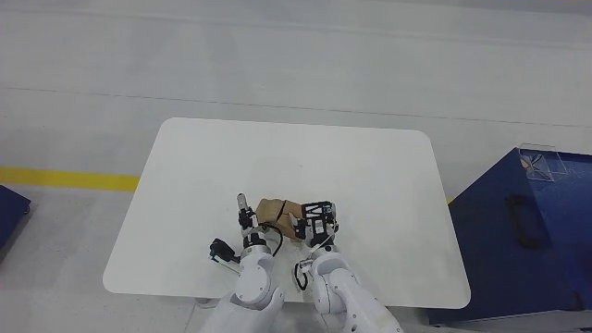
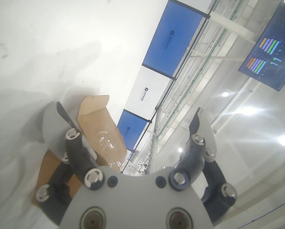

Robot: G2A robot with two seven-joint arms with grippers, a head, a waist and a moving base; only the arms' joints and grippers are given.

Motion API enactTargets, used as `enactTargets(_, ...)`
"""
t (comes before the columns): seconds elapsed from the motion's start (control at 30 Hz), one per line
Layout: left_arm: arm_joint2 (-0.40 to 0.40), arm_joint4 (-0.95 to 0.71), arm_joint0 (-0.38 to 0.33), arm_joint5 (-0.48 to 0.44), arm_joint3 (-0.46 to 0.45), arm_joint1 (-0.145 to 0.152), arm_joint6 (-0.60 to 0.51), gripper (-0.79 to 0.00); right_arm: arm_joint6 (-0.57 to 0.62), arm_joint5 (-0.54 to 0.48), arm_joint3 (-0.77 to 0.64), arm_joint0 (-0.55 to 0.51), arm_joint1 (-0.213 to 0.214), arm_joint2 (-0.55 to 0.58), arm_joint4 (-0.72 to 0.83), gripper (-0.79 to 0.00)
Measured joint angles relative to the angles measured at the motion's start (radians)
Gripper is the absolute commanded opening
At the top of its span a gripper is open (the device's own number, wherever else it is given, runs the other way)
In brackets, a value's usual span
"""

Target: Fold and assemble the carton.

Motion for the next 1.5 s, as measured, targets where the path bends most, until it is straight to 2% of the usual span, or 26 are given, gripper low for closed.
enactTargets(0.13, -0.012, 0.026, 0.015, -0.068, -0.015, -0.003, 0.006, 0.0, 0.003, -0.003, 0.004, -0.004, -0.001, 0.001, -0.019, 0.0)
enactTargets(0.8, -0.016, 0.226, 0.116, -0.221, -0.127, -0.017, -0.033, 0.0, 0.027, -0.046, -0.037, -0.04, 0.007, 0.064, -0.075, 0.0)
enactTargets(1.5, 0.005, 0.281, 0.135, -0.184, -0.152, -0.04, -0.102, 0.0, 0.069, -0.145, -0.085, -0.091, 0.029, 0.141, -0.149, 0.0)
